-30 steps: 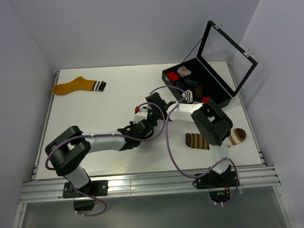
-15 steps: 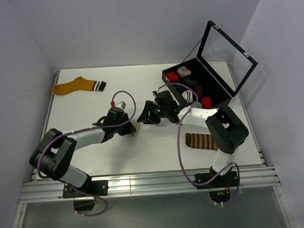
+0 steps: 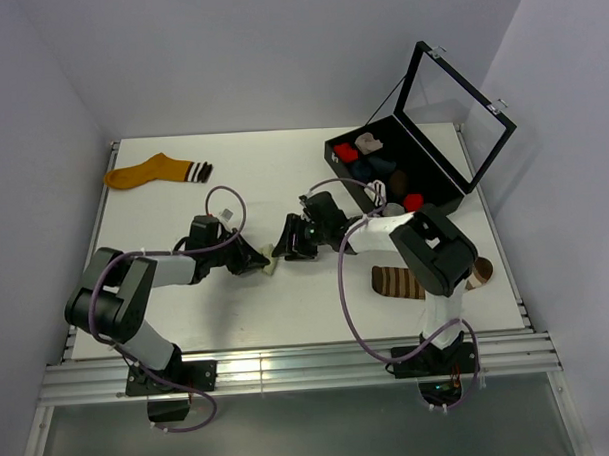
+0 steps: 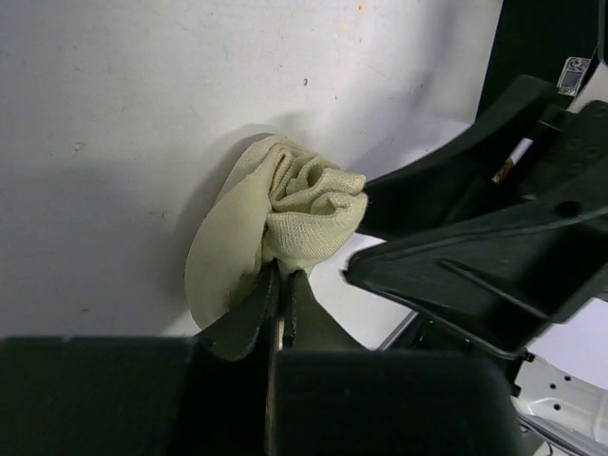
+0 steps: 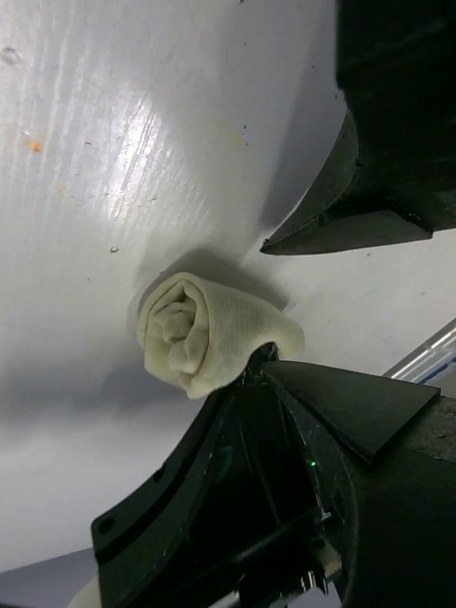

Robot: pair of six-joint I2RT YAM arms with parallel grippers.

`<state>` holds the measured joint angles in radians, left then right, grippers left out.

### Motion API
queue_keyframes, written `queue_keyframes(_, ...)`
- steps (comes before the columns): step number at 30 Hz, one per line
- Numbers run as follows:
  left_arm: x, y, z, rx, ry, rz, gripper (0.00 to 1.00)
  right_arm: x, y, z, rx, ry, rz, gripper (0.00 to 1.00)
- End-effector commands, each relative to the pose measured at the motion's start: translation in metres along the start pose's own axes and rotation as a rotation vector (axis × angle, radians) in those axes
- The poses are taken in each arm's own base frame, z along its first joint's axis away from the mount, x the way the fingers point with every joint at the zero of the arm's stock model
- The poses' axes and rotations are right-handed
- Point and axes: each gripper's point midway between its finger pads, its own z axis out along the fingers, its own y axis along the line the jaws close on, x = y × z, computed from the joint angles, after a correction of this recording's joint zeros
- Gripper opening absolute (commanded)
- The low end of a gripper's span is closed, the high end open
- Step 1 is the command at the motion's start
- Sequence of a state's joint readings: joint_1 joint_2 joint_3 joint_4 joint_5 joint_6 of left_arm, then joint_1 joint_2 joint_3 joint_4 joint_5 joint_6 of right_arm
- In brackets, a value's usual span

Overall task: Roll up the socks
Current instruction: Roll the sock at the center of the board.

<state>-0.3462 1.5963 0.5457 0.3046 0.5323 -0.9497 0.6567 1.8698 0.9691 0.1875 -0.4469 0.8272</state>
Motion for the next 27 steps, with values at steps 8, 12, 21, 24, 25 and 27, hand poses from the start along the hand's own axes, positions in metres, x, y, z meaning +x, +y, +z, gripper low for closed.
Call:
queue_keyframes(8,0.007,0.008,0.006,0.009,0.067,-0.054,0.00,-0.010,0.009,0.025,-0.048,-0.018,-0.050,0.52)
queue_keyframes(12,0.011,0.013,0.008,-0.008,0.085,-0.061,0.00,-0.012,0.006,0.029,-0.043,-0.019,-0.051,0.45)
queue_keyframes(21,-0.007,0.028,0.002,-0.140,0.005,0.002,0.14,-0.014,0.002,0.022,0.030,-0.006,-0.075,0.00)
queue_keyframes(24,-0.023,0.029,-0.009,-0.216,-0.080,0.068,0.33,-0.013,-0.005,0.018,0.090,0.010,-0.068,0.00)
queue_keyframes(25,-0.029,0.018,-0.014,-0.212,-0.115,0.103,0.38,-0.012,-0.006,0.018,0.104,0.014,-0.067,0.00)
queue_keyframes(27,-0.035,0.014,-0.020,-0.252,-0.161,0.154,0.48,-0.011,-0.009,0.014,0.145,0.029,-0.064,0.00)
